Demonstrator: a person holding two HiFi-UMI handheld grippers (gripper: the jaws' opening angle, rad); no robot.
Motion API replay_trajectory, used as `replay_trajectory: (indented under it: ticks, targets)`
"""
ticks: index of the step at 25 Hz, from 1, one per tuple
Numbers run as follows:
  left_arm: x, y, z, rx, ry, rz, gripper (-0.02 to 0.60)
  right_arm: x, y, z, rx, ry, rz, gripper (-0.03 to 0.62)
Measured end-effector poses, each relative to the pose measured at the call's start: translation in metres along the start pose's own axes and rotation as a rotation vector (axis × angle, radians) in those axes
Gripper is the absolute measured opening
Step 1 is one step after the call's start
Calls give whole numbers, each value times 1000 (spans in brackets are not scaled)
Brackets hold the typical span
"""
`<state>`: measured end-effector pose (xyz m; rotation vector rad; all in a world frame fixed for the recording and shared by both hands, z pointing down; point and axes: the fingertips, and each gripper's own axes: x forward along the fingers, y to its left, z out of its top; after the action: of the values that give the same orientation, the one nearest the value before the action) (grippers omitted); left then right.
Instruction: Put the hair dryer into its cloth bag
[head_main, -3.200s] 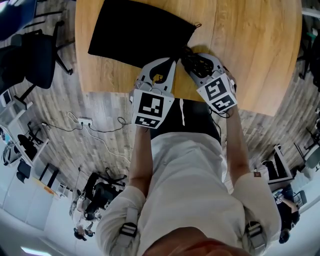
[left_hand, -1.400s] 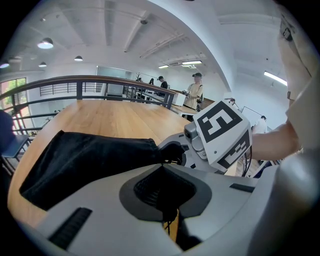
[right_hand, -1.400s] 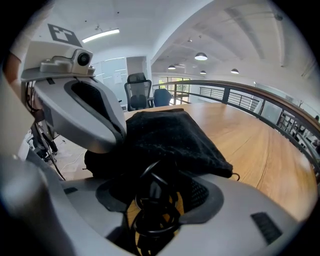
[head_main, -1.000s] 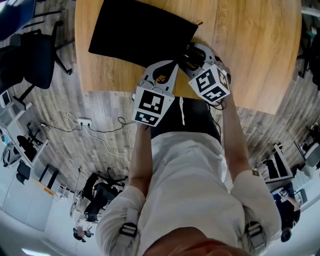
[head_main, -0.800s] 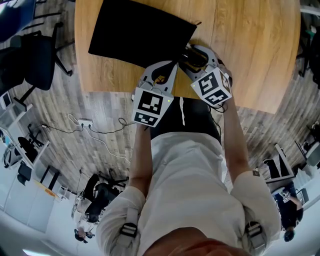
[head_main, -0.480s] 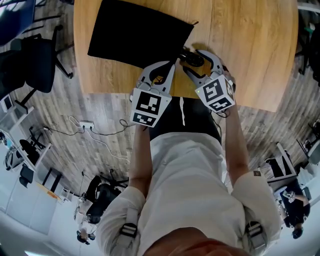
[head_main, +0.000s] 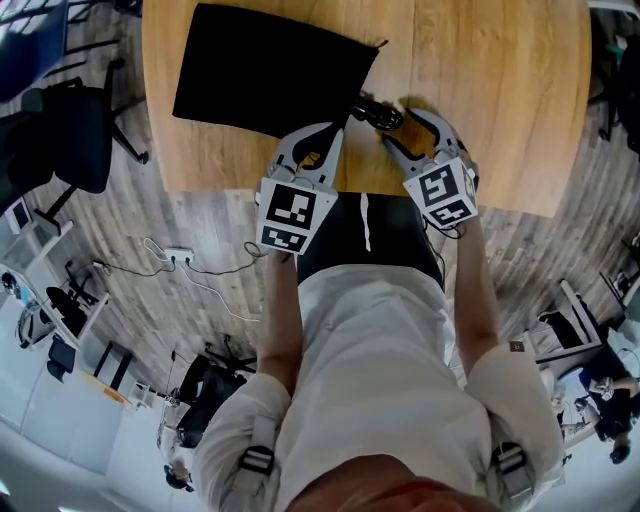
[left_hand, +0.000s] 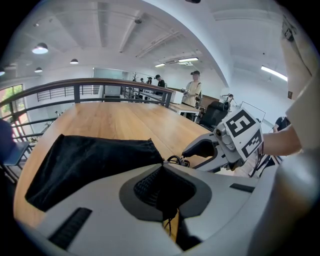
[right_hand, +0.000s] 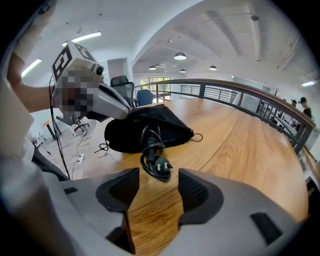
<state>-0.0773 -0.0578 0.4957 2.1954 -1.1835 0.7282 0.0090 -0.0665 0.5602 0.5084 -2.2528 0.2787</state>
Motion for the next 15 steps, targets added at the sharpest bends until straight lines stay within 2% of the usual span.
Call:
replay_trajectory:
  ticks: [7, 15]
  targets:
    - [1, -1, -1, 8, 7, -2, 23, 6, -1, -5, 13, -10, 1, 177]
    - [1, -1, 1, 5, 3, 1, 23, 5, -2, -6, 3, 5, 10, 147]
